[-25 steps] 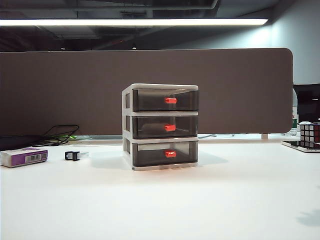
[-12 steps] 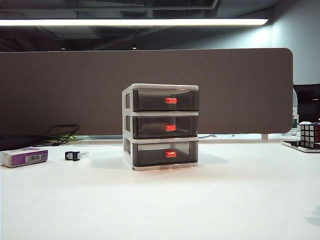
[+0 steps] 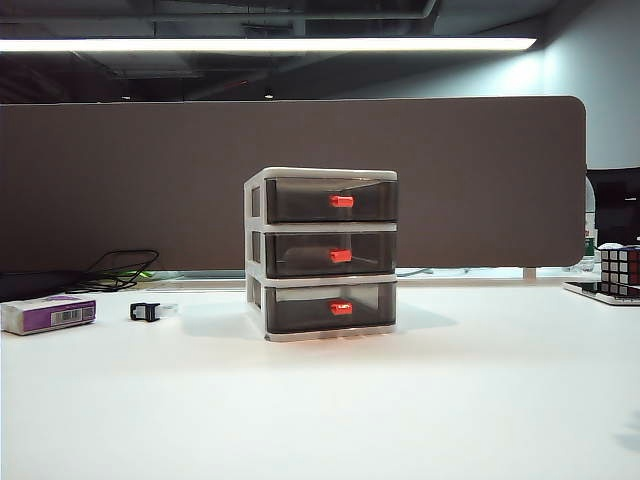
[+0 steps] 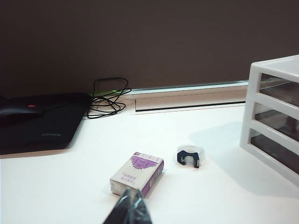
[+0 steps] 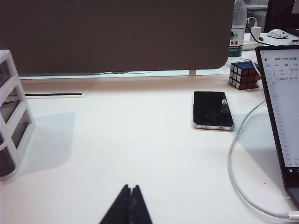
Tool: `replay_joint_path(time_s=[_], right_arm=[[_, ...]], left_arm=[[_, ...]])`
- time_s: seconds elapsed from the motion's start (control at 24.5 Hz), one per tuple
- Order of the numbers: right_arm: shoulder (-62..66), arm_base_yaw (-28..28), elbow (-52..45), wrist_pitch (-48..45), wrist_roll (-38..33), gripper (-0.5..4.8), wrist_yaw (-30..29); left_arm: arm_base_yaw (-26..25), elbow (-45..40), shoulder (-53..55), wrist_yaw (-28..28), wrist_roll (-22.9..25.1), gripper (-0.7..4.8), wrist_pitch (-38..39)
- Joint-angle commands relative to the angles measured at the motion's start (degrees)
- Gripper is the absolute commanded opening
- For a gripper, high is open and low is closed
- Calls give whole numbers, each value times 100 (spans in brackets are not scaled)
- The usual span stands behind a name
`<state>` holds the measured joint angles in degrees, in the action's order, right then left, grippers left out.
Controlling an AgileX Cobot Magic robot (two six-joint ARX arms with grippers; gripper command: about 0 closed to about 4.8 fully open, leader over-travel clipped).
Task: Open the second layer of the drawer on the table, pick up the earphone case on the table and put it in, and finally close the drawer.
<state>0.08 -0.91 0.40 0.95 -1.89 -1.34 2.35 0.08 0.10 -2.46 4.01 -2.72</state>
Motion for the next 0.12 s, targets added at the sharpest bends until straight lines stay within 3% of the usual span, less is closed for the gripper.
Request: replay_joint_path(time_s=[0.04, 0.12], right_arm=[[-11, -2, -37, -74, -2, -1, 13], [-11, -2, -37, -74, -2, -1, 13]], left_arm=[[2, 35, 4, -33, -15, -6, -48], [2, 35, 2, -33, -15, -6, -50]])
